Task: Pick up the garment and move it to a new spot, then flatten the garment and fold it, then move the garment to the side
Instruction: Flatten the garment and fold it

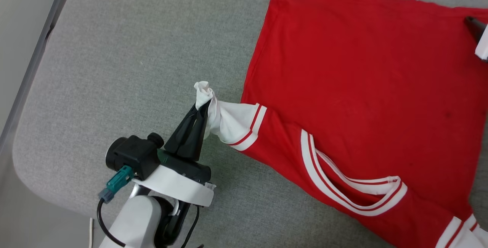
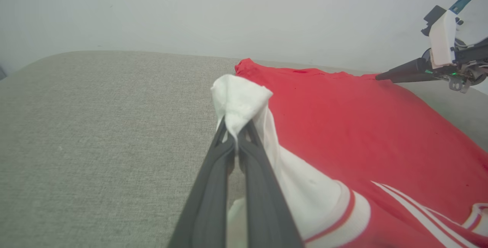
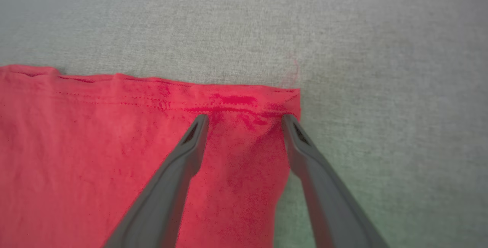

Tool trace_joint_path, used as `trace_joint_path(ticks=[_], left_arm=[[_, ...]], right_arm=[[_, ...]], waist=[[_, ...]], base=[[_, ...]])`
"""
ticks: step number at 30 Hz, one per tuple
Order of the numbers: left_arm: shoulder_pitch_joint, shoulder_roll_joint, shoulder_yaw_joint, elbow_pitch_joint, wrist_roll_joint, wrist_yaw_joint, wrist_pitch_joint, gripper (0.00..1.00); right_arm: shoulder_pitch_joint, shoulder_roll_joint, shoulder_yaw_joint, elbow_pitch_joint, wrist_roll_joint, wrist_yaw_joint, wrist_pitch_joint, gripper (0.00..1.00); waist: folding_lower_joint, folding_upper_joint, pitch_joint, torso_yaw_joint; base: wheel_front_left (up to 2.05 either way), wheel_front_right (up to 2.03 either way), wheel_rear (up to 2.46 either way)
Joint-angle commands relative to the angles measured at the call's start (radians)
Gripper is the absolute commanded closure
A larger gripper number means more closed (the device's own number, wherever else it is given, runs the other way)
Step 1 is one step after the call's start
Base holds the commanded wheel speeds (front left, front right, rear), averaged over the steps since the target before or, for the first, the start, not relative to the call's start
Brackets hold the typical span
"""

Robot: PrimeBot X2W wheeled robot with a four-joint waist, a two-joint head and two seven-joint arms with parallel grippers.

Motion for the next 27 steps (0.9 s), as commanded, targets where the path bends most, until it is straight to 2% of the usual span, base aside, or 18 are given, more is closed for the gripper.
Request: trace_joint_path(ticks=[1,4,7,9,10,12,16,22,27], left_arm=[[-0.018,-0.006,-0.002,-0.005,0.002,-0.003,-0.004,1.0],[-0.021,-0.009,0.002,-0.009,0.003,-0.006,-0.004,1.0],[-0.019,-0.013,0.007,-0.007,0.003,-0.006,-0.004,1.0],[-0.016,-0.015,0.01,-0.005,0.001,-0.007,-0.004,1.0],[-0.014,-0.015,0.011,-0.003,0.0,-0.007,-0.004,1.0],[-0.011,-0.017,0.014,0.001,-0.001,-0.007,-0.004,1.0],[-0.003,-0.013,0.017,0.011,-0.002,-0.008,-0.004,1.0],[0.02,0.0,0.026,0.036,0.001,-0.008,-0.004,1.0],[0.057,0.007,0.059,0.061,0.0,-0.008,-0.004,1.0]], right_arm=[[-0.02,-0.01,-0.005,0.012,-0.016,-0.001,0.002,0.0],[-0.02,0.0,-0.016,0.073,-0.05,-0.001,0.057,0.0],[0.044,0.021,-0.036,0.175,-0.079,-0.001,0.2,0.0],[0.075,0.037,-0.067,0.221,-0.089,-0.002,0.281,0.63],[0.084,0.044,-0.073,0.231,-0.096,-0.002,0.302,1.0],[0.087,0.058,-0.081,0.234,-0.103,-0.002,0.315,1.0],[0.055,0.055,-0.068,0.175,-0.106,-0.001,0.261,1.0],[-0.008,-0.011,-0.01,0.051,-0.052,-0.001,0.183,1.0],[0.053,-0.054,0.066,-0.071,0.032,-0.001,0.166,1.0]], waist=[[-0.0003,0.0,0.034,0.018],[-0.0003,0.0,0.049,0.017],[-0.0003,0.0,0.053,0.012],[-0.0003,0.0,0.053,0.01],[-0.0003,0.0,0.052,0.009],[-0.0003,0.0,0.051,0.005],[-0.0003,0.0,0.034,-0.005],[-0.0003,0.0,-0.03,-0.035],[-0.0003,0.0,-0.106,-0.085]], base=[[0.0,0.0,0.0],[0.0,0.0,0.0],[0.0,0.0,0.0],[0.0,0.0,0.0],[0.0,0.0,0.0],[0.0,0.0,0.0],[0.0,0.0,0.0],[0.0,0.0,0.0],[0.0,0.0,0.0]])
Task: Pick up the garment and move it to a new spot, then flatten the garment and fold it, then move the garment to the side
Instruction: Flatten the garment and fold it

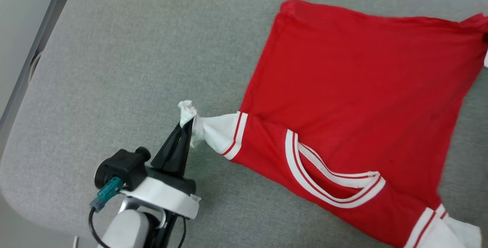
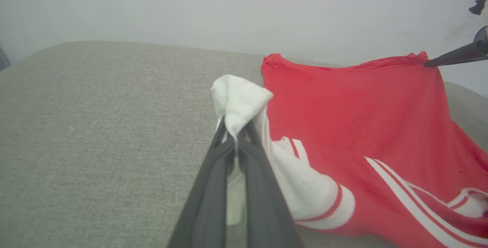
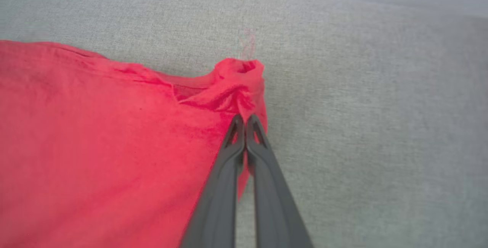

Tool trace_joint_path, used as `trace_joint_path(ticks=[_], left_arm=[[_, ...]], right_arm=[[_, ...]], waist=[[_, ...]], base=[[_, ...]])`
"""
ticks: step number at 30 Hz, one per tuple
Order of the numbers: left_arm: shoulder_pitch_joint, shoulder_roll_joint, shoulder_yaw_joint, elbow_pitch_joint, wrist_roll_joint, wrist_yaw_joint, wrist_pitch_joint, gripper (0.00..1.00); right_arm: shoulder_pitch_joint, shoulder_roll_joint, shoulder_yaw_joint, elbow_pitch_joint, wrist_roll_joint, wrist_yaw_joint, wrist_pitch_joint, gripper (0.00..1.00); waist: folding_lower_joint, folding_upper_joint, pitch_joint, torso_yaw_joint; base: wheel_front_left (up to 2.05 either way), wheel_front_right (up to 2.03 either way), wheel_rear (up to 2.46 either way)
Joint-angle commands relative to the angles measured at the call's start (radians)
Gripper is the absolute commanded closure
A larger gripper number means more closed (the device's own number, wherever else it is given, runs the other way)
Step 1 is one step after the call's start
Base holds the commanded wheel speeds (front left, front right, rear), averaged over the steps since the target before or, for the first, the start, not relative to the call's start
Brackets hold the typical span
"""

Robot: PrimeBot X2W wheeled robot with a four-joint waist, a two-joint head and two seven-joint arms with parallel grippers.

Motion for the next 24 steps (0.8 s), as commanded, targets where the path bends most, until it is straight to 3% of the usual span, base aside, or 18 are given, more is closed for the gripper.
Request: trace_joint_path(ticks=[1,6,10,18,24], left_arm=[[0.018,0.008,0.016,0.01,-0.001,-0.001,-0.004,1.0],[0.056,0.022,0.051,0.034,0.004,0.006,-0.004,1.0],[0.082,0.034,0.066,0.049,0.005,0.01,-0.004,1.0],[0.143,0.057,0.094,0.057,-0.008,0.024,-0.004,1.0],[0.173,0.069,0.096,0.063,-0.015,0.028,0.001,1.0]], right_arm=[[0.051,-0.015,0.018,-0.032,0.028,-0.001,0.0,1.0],[0.224,-0.056,0.032,-0.217,0.119,-0.001,0.023,1.0],[0.411,-0.058,-0.026,-0.381,0.182,-0.001,0.028,1.0],[0.819,0.088,-0.193,-0.674,0.217,-0.001,0.024,1.0],[1.053,0.23,-0.256,-0.774,0.233,-0.001,-0.004,1.0]], waist=[[0.0,0.0,-0.055,-0.045],[0.0,0.0,-0.122,-0.105],[0.0,0.0,-0.167,-0.146],[0.0,0.0,-0.232,-0.215],[0.0,0.0,-0.261,-0.243]], base=[[0.0,0.0,0.0],[0.0,0.0,0.0],[0.0,0.0,0.0],[0.0,0.0,0.0],[0.0,0.0,0.0]])
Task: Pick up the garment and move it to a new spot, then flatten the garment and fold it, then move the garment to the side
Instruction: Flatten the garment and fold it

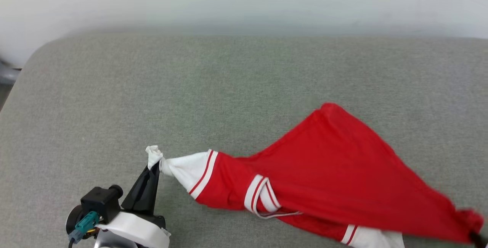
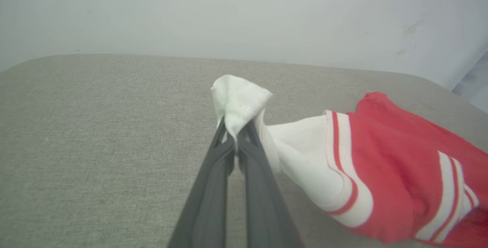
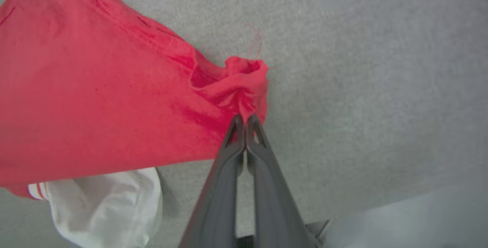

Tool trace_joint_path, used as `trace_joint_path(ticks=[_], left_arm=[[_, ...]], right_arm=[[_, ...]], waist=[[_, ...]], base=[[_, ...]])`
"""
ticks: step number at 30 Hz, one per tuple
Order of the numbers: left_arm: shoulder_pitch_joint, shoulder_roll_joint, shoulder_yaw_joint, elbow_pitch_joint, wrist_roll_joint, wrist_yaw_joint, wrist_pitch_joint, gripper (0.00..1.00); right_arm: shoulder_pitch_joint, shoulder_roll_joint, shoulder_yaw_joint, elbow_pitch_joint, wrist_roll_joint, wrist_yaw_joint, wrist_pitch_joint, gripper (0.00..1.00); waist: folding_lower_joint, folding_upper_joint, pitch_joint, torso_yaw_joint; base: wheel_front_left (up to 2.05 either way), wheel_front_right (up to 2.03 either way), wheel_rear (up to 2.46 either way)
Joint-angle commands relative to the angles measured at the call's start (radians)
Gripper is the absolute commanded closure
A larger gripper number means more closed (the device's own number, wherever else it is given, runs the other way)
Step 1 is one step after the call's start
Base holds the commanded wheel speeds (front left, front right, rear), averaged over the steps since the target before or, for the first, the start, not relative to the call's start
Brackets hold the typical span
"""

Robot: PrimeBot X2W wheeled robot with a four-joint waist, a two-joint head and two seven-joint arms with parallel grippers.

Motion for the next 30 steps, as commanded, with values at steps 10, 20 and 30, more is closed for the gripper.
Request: trace_joint_path(ticks=[10,20,30], left_arm=[[0.027,0.012,0.002,0.021,-0.024,0.009,0.016,1.0],[0.005,0.004,-0.009,0.014,-0.032,0.016,0.019,1.0],[-0.043,-0.02,-0.018,0.01,-0.03,0.017,0.009,1.0]], right_arm=[[0.184,0.035,0.115,0.204,0.195,-0.001,-0.176,0.0],[0.014,0.037,0.126,0.229,0.153,-0.001,-0.563,0.0],[-0.256,-0.017,0.243,0.32,0.045,-0.001,-0.707,0.0]], waist=[[0.0001,0.0,-0.029,-0.044],[0.0001,0.0,-0.017,-0.04],[0.0001,0.0,0.035,-0.003]], base=[[0.0,0.0,0.0],[0.0,0.0,0.0],[0.0,0.0,0.0]])
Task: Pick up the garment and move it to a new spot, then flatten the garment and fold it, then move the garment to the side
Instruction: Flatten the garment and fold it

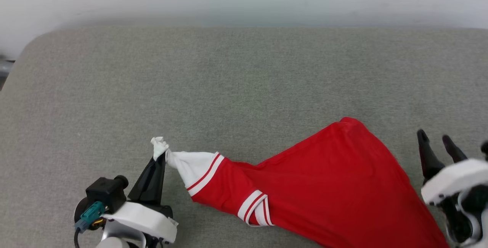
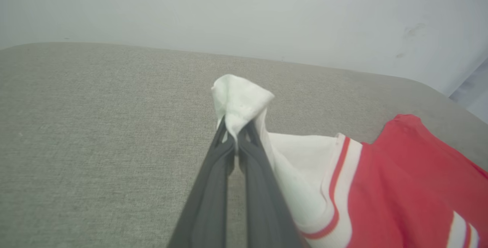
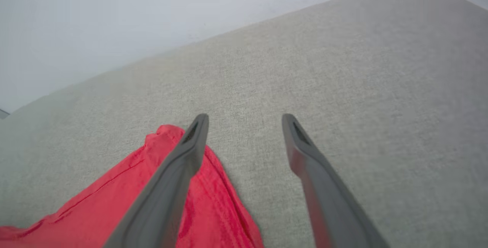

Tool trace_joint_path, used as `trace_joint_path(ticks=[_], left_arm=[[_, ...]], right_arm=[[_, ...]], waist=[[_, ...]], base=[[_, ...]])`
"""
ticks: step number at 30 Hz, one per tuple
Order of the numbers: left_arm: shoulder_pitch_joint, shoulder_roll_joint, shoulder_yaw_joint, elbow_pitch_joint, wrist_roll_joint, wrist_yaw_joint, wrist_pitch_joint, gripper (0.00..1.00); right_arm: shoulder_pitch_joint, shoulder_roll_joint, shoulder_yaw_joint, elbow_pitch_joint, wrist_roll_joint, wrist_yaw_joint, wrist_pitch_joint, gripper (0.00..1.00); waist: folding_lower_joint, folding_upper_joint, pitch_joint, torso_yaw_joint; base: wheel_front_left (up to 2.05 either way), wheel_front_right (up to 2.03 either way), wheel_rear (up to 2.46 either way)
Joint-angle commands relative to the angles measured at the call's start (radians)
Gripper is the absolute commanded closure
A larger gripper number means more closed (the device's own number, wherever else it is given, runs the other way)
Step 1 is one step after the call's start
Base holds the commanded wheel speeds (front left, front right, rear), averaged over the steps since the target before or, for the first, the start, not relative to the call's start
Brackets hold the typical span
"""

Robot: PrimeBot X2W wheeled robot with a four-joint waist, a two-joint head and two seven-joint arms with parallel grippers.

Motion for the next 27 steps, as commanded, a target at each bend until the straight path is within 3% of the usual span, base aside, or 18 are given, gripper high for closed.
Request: trace_joint_path(ticks=[1,10,13,16,20,27], left_arm=[[-0.017,-0.005,-0.004,-0.003,0.004,0.001,-0.006,1.0],[-0.079,-0.027,-0.042,0.003,0.014,-0.015,-0.013,1.0],[-0.099,-0.034,-0.05,0.004,0.014,-0.022,-0.016,1.0],[-0.118,-0.038,-0.058,0.002,0.015,-0.024,-0.018,1.0],[-0.137,-0.042,-0.067,0.007,0.017,-0.031,-0.019,1.0],[-0.149,-0.053,-0.064,0.005,0.016,-0.035,-0.02,1.0]], right_arm=[[-0.041,-0.028,0.02,0.014,-0.011,0.0,0.024,0.0],[-0.26,-0.196,0.251,0.085,0.019,0.0,0.51,0.0],[-0.306,-0.241,0.325,0.071,0.017,-0.001,0.6,0.0],[-0.335,-0.266,0.391,0.081,0.023,-0.001,0.637,0.0],[-0.364,-0.288,0.452,0.133,0.037,-0.001,0.602,0.0],[-0.305,-0.274,0.557,0.303,0.127,0.0,0.646,0.0]], waist=[[0.0,0.0,0.016,0.016],[0.0,0.0,0.078,0.073],[0.0,0.0,0.103,0.087],[0.0,0.0,0.13,0.099],[0.0,0.0,0.159,0.108],[0.0,0.0,0.186,0.117]], base=[[0.0,0.0,0.0],[0.0,0.0,0.0],[0.0,0.0,0.0],[0.0,0.0,0.0],[0.0,0.0,0.0],[0.0,0.0,0.0]])
